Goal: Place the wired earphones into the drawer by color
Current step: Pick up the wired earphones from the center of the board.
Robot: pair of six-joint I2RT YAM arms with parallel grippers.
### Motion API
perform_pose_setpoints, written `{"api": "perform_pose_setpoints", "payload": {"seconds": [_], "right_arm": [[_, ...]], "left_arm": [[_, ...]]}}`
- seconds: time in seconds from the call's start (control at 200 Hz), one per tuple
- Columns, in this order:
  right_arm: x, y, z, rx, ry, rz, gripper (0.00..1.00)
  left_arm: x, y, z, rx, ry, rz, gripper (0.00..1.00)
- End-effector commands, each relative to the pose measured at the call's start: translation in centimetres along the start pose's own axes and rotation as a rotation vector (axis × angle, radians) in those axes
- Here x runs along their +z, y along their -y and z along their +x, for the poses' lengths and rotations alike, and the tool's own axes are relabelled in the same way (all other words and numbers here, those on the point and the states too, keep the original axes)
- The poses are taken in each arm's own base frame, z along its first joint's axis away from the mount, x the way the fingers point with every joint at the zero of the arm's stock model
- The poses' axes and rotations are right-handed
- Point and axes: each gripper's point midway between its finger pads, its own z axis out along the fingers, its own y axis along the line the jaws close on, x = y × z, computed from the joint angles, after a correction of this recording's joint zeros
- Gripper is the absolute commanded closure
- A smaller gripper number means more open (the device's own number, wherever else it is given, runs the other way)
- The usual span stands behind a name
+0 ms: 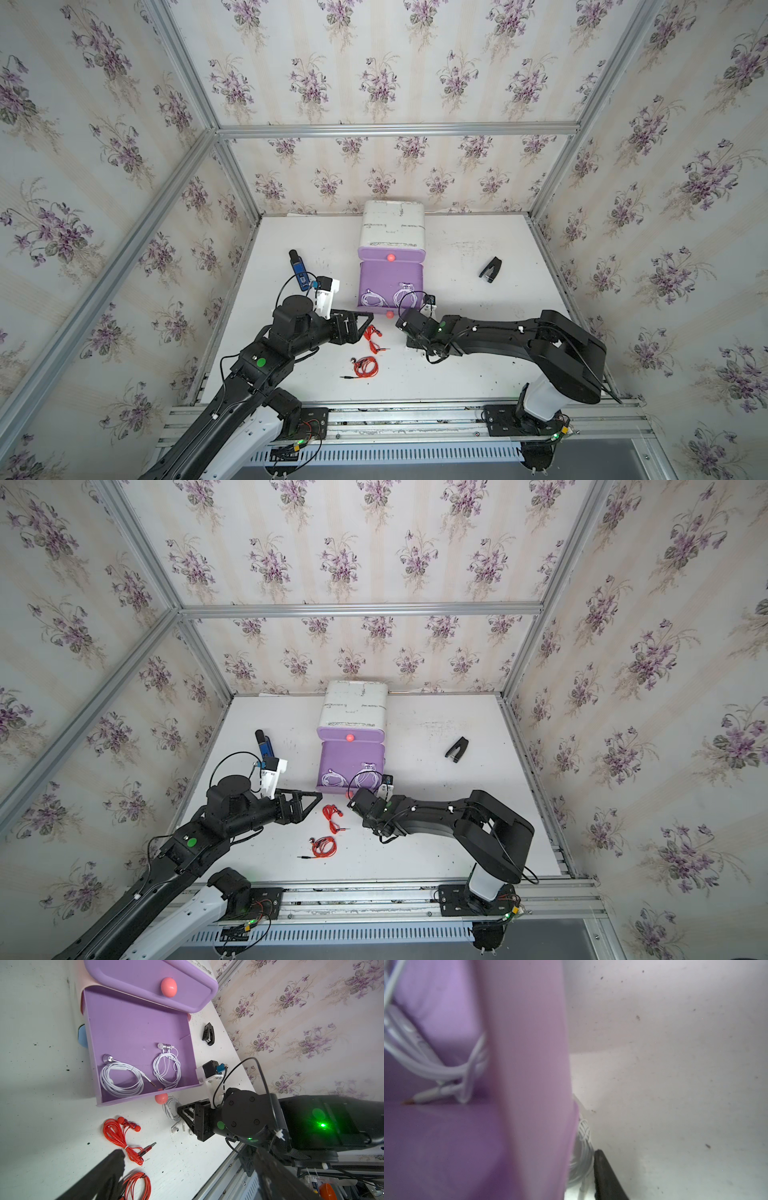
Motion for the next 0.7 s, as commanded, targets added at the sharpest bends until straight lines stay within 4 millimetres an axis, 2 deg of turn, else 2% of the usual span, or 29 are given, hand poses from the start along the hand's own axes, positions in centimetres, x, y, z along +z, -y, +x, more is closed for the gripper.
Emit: {"api": "perform_pose_setpoints", "payload": {"seconds": [0.0, 0.105, 0.355, 0.694], "right_arm": [[0.2, 0.3, 1.4, -0.027, -0.068, 0.007, 0.74], [0.4, 0.3, 1.7, -0.036, -0.083, 0.008, 0.81], [0.3, 0.3, 1.8, -0.043, -0.089, 0.008, 0.90], [-1.2, 0.5, 0.7, -0.038, -0.052, 0.005, 0.95]], "left_arm": [[-0.1, 0.0, -0.3, 0.018, 0.012, -0.007, 0.01], [-0.2, -0.1, -0.3, 0.017, 0.013, -0.012, 0.01], [-0.3, -0.1, -0.4, 0.017, 0.020, -0.015, 0.01], [-0.1, -0.1, -0.6, 0.015, 0.019, -0.018, 0.01]]}}
